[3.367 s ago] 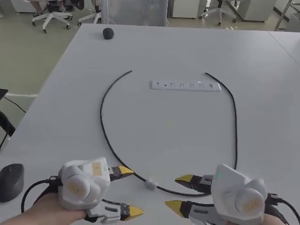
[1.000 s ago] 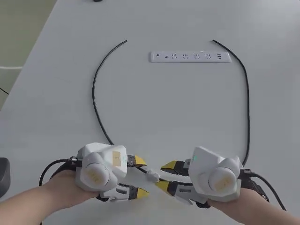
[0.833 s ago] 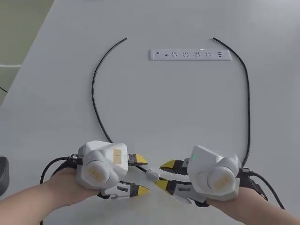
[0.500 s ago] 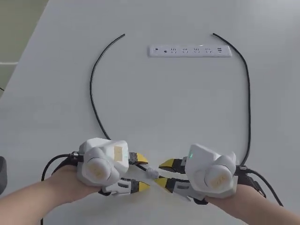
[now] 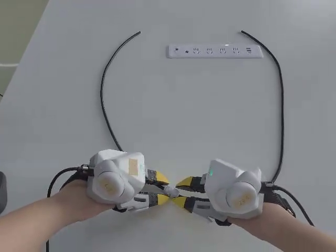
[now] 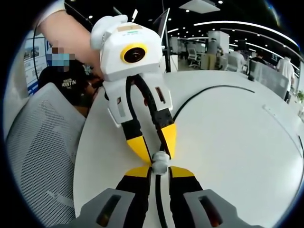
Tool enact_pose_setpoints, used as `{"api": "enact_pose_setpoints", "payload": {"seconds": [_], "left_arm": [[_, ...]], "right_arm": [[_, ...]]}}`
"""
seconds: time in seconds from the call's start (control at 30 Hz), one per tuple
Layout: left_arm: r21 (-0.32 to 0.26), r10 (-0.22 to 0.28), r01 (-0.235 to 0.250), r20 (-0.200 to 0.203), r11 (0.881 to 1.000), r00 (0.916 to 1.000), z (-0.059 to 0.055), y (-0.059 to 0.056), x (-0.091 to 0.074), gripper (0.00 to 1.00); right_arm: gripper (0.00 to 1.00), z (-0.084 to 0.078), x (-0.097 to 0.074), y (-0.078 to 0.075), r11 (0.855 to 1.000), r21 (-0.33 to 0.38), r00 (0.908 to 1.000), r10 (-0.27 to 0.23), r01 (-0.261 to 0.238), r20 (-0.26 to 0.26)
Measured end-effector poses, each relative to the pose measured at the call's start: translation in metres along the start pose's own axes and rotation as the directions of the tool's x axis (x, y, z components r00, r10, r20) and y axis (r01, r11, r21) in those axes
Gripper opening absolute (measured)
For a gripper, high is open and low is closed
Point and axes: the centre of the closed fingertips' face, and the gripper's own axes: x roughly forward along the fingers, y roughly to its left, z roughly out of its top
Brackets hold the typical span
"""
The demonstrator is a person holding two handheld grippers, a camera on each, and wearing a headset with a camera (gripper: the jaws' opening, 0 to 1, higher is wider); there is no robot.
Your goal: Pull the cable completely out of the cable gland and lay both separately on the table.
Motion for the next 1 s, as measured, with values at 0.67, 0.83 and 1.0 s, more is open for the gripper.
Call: {"api": "enact_pose_setpoints", "payload": {"seconds": [0.67, 0.83, 1.0], "left_arm": [[0.028, -0.058, 0.058, -0.014, 0.998, 0.9982, -0.002, -0.005, 0.0, 0.16], [0.002, -0.062, 0.062, -0.016, 0.998, 0.9979, 0.002, -0.009, -0.004, 0.16], [-0.036, -0.044, 0.044, -0.001, 0.998, 0.999, 0.014, -0.011, -0.013, 0.16]], "right_arm": [[0.09, -0.001, 0.004, 0.006, 0.999, -0.013, 0.9991, 0.04, -0.04, -0.016], [0.09, 0.003, -0.001, 0.01, 0.998, -0.022, 0.9984, 0.054, -0.054, -0.019], [0.09, 0.014, -0.015, 0.013, 0.996, -0.056, 0.9979, 0.065, -0.065, -0.004]]}}
